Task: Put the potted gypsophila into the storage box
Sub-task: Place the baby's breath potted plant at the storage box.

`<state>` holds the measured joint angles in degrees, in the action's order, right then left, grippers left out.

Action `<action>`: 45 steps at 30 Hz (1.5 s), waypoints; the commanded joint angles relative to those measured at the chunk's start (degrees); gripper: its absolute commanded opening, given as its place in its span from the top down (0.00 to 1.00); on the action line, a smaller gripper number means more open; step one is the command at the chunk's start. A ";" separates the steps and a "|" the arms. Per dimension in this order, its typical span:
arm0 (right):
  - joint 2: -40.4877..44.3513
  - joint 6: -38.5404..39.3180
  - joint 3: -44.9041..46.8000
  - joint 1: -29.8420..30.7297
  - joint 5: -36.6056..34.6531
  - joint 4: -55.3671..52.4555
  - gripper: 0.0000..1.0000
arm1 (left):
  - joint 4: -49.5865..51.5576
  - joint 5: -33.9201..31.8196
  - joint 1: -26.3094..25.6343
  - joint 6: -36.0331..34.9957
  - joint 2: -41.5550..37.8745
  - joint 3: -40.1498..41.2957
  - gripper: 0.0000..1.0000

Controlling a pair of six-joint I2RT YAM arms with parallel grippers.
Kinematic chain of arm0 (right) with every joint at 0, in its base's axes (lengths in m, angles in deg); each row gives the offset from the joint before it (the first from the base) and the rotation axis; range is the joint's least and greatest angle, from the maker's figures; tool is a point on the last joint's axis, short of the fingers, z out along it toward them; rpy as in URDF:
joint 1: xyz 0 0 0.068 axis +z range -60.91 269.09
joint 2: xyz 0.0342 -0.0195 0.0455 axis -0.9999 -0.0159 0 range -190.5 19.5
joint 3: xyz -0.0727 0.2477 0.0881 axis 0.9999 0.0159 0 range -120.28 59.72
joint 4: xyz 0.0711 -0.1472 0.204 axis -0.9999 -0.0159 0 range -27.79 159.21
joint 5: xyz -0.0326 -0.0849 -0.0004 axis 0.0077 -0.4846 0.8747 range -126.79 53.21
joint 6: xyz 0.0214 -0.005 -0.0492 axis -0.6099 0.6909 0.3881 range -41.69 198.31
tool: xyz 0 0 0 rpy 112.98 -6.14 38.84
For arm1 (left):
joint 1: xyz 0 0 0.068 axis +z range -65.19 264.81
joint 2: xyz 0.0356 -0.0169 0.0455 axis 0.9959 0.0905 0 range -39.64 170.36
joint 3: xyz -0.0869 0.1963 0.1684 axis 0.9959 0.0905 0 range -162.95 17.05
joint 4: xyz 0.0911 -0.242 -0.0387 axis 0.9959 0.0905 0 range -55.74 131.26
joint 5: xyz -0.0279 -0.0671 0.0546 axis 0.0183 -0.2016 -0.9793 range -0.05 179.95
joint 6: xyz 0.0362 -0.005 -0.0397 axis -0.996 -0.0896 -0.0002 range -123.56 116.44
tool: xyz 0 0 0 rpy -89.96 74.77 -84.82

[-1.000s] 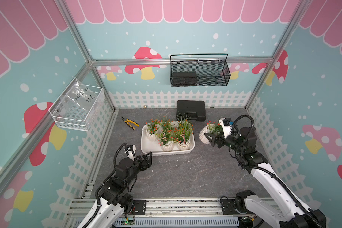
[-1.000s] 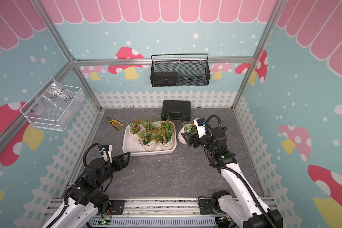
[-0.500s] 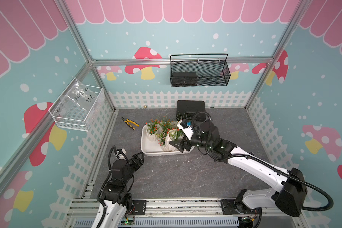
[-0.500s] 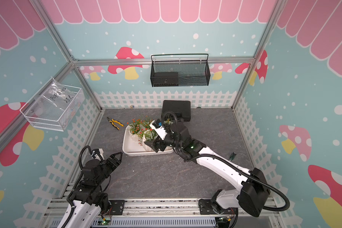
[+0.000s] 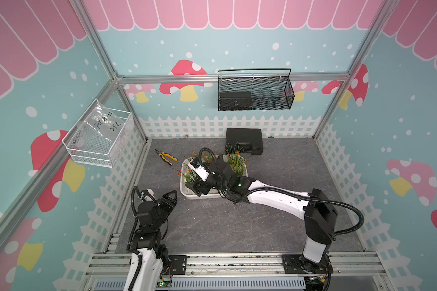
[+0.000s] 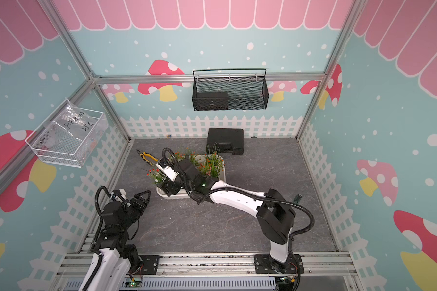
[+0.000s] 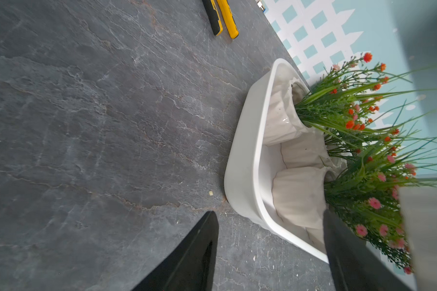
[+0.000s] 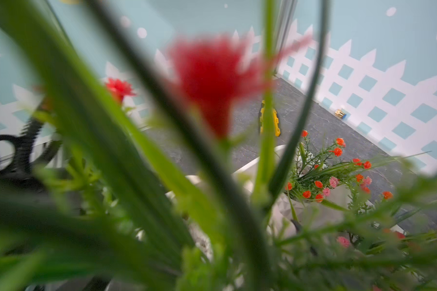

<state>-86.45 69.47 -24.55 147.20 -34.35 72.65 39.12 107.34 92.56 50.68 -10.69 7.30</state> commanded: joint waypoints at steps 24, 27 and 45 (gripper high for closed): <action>-21.54 -3.98 -17.19 0.65 -15.90 2.53 0.40 | -3.50 0.63 1.16 -5.20 8.23 -4.30 0.26; -22.33 -4.68 -17.46 0.69 -16.19 2.56 0.40 | -3.41 0.69 1.18 -5.50 8.66 -4.61 0.26; -26.67 -11.55 -18.09 0.51 -16.80 -0.99 0.31 | -2.76 0.77 1.47 -6.38 9.60 -5.62 0.24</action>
<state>-111.94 60.01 -40.53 147.33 -49.74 71.27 35.91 107.60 93.43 45.39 -1.16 3.69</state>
